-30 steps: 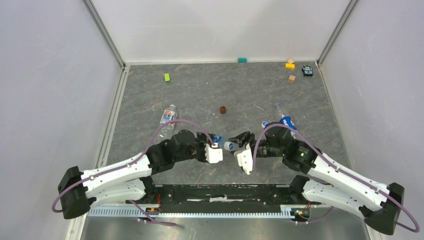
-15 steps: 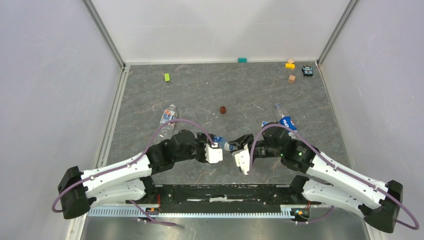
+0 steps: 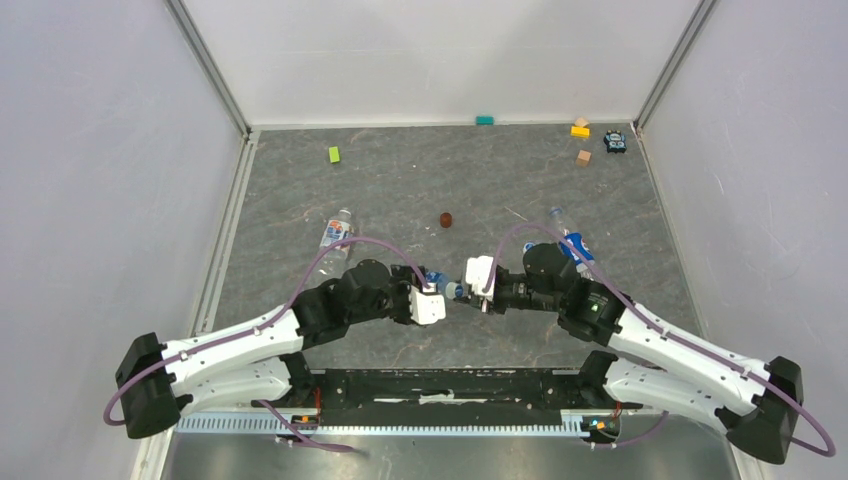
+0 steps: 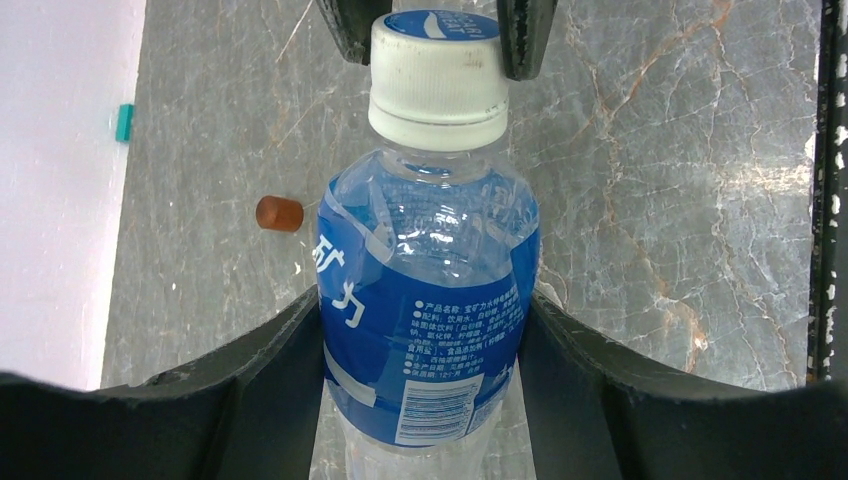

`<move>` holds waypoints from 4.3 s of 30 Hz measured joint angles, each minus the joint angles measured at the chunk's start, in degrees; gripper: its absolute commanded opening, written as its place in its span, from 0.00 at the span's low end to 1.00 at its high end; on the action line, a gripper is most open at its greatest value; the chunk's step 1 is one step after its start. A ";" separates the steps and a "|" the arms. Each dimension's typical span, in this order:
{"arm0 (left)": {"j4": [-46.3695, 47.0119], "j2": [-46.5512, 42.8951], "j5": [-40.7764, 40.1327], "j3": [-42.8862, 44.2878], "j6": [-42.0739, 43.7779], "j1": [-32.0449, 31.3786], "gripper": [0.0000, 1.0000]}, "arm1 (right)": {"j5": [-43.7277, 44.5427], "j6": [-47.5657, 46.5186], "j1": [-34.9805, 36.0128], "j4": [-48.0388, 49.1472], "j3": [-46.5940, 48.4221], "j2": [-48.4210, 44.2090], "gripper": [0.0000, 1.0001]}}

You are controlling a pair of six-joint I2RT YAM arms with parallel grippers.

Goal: Screw on the bottle caps
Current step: Screw the bottle cap onto the plastic bottle, then place the plastic bottle at the center of the board.

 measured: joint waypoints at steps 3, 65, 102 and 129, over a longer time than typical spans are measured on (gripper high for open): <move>-0.57 -0.02 -0.57 0.00 -0.04 0.09 0.02 | 2.03 9.03 0.02 1.18 0.00 0.92 0.05; 2.32 -1.25 0.33 -0.02 0.04 -0.09 0.02 | -4.15 -31.85 0.83 -13.90 7.96 2.05 0.53; 2.43 -2.27 -3.21 -0.04 -0.35 -0.02 0.02 | 7.82 8.00 1.92 -4.70 8.44 4.72 0.57; 31.41 11.52 -4.44 3.23 -29.09 27.93 0.02 | 29.35 12.66 1.86 10.80 -14.51 -23.02 0.98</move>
